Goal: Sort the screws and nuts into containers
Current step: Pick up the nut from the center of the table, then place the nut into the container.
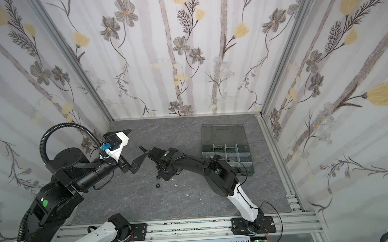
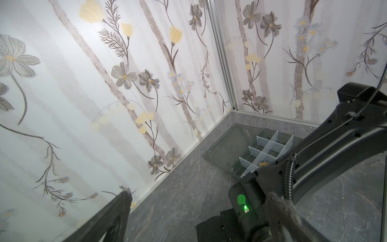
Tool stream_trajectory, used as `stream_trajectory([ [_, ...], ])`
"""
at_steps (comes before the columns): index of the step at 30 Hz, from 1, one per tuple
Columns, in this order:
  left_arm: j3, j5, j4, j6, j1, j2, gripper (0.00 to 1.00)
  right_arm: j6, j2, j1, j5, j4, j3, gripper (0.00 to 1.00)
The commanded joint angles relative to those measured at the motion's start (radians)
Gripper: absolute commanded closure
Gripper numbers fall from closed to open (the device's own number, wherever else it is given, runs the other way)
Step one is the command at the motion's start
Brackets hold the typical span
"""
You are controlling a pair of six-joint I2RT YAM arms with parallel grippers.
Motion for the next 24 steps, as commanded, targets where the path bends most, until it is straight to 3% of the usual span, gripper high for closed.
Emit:
stream_trajectory([
  [1, 0.011, 0.002, 0.011, -0.008, -0.001, 0.009, 0.0, -0.021, -0.044, -0.04, 0.043, -0.022, -0.037, 0.91],
  [9, 0.019, 0.012, 0.011, 0.001, 0.0, 0.038, 0.0, -0.018, -0.206, -0.183, 0.085, 0.009, -0.207, 0.89],
  [24, 0.036, 0.022, 0.005, 0.009, -0.001, 0.063, 0.0, -0.037, -0.543, -0.597, 0.088, 0.131, -0.595, 0.88],
])
